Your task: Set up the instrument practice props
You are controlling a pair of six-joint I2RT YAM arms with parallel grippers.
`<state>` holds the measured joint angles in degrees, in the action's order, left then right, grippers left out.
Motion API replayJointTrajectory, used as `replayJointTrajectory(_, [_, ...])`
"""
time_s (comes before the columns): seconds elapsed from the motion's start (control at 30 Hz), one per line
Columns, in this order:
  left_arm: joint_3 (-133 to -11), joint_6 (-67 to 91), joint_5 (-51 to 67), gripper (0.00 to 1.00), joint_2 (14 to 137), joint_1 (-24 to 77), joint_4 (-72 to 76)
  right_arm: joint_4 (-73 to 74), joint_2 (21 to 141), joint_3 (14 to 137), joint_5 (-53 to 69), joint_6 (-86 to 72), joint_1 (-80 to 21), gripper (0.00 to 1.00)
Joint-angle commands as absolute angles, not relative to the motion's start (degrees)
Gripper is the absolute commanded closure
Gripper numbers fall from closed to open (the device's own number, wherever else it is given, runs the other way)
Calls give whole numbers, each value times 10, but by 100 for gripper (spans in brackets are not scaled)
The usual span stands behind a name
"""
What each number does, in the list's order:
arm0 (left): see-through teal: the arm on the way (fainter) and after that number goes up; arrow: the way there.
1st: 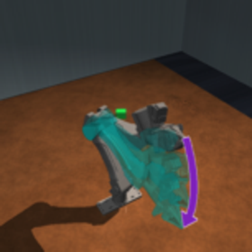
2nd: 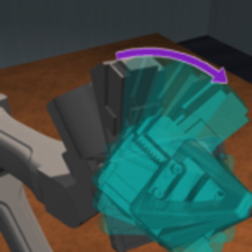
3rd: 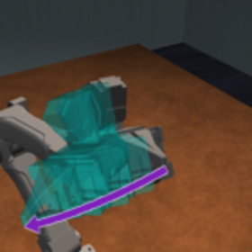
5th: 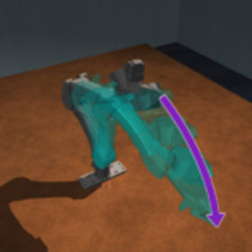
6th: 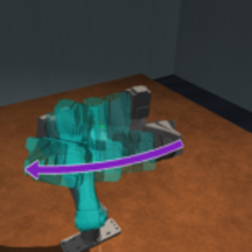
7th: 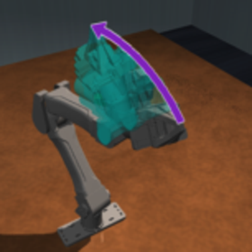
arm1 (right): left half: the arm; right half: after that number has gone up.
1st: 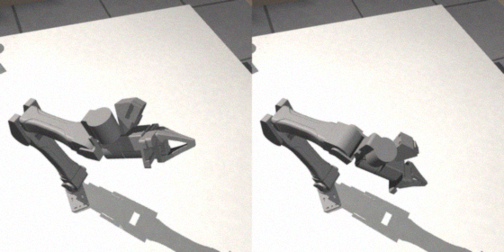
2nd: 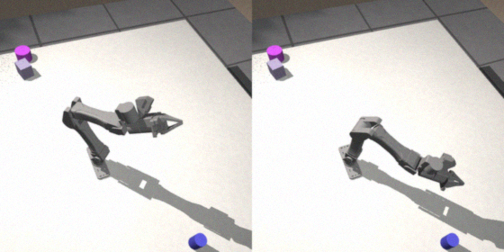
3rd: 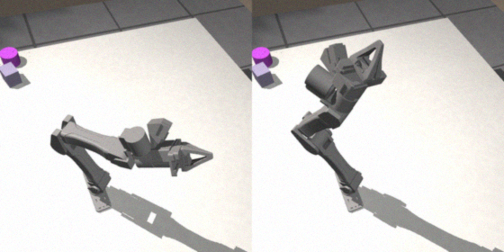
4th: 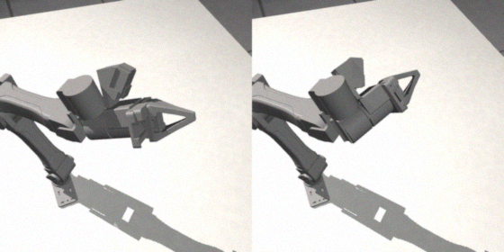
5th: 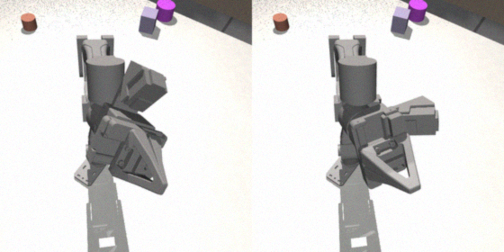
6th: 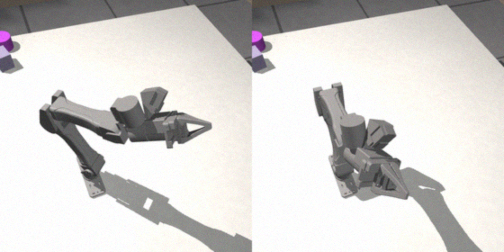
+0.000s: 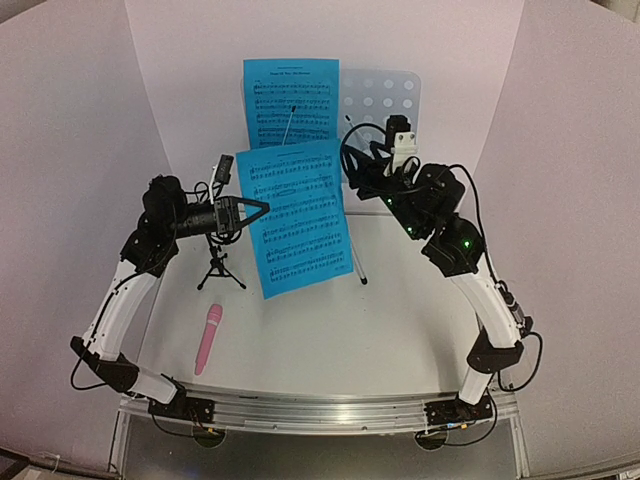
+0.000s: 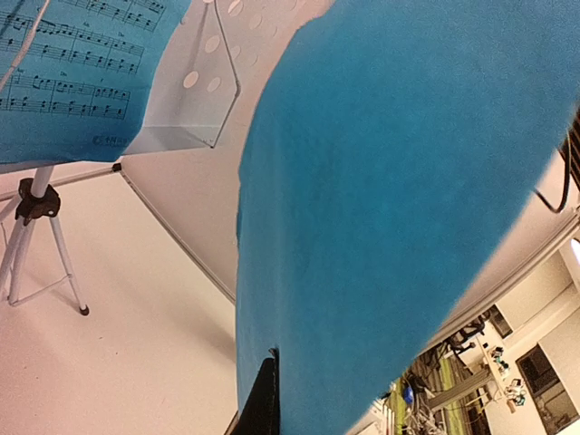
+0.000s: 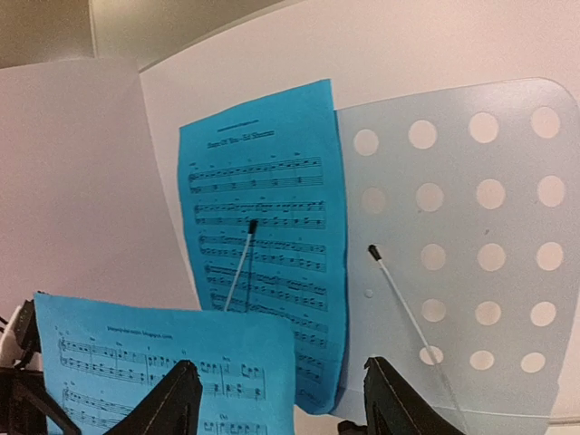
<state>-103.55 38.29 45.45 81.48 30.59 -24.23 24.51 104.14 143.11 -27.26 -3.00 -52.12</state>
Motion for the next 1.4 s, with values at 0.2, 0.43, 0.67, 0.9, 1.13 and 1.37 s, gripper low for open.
replayJointTrajectory(0.2, [-1190, 387, 441, 100, 873, 303, -193, 243, 1042, 1400, -348, 57, -453, 39])
replayJointTrajectory(0.43, [-1322, 315, 413, 100, 948, 285, -254, 247, 1098, 1460, -316, 114, -420, 39])
replayJointTrajectory(0.67, [-1379, 317, 387, 100, 982, 273, -258, 248, 1092, 1450, -204, 141, -408, 40])
replayJointTrajectory(0.9, [-1405, 279, 357, 100, 999, 267, -262, 248, 1136, 1483, -214, 188, -395, 40])
replayJointTrajectory(1.13, [-1409, 216, 347, 100, 1010, 267, -242, 246, 1167, 1507, -230, 224, -391, 45])
replayJointTrajectory(1.37, [-1406, 174, 345, 100, 1016, 267, -229, 233, 1176, 1508, -237, 236, -390, 69])
